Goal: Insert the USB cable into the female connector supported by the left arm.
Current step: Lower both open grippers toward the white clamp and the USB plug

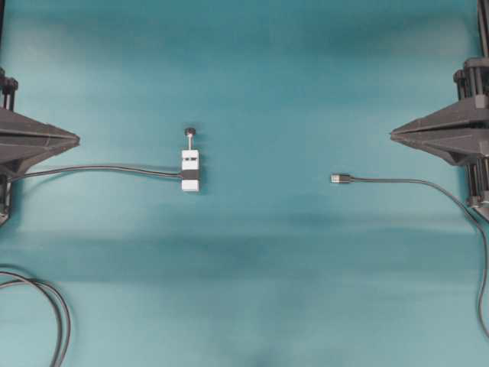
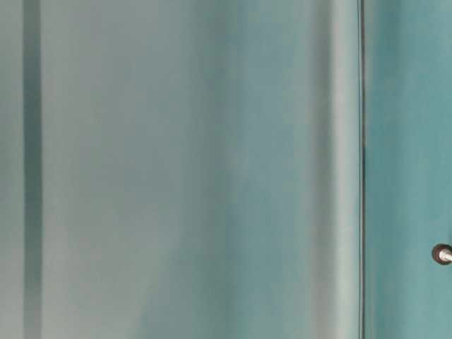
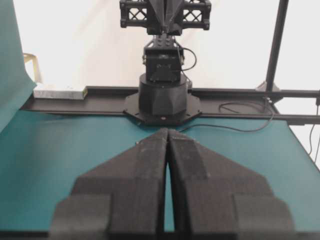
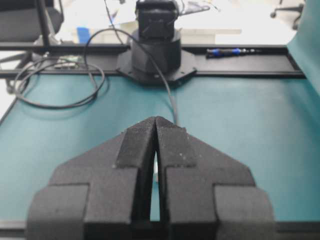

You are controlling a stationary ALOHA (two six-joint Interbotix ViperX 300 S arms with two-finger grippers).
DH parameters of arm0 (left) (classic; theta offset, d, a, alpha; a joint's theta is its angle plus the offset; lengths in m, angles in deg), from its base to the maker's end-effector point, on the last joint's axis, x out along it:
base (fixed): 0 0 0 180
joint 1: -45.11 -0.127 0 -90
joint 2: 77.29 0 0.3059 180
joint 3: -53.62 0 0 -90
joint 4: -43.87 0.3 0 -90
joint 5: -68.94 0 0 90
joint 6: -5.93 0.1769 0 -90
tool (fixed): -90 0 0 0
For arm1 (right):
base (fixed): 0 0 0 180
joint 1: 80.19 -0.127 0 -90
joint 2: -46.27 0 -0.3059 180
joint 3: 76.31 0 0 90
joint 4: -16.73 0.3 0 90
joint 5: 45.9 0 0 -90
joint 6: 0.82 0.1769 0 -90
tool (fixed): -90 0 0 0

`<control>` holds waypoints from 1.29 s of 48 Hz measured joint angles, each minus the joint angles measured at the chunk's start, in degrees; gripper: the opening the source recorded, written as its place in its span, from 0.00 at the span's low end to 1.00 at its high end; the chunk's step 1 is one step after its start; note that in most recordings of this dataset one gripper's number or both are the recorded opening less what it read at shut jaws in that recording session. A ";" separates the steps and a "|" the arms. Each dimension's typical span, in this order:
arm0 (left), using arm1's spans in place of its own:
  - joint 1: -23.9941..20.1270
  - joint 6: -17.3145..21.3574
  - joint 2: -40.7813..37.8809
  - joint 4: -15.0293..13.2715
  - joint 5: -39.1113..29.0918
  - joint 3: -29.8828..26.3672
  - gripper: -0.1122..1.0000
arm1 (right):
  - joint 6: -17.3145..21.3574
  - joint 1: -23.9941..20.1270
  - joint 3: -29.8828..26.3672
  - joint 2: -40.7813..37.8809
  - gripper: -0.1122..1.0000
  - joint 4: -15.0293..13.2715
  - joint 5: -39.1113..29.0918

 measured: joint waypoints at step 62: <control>-2.46 0.09 -10.72 -0.70 -19.78 -3.25 0.85 | 9.05 1.85 -2.37 -7.38 0.10 -0.26 -18.81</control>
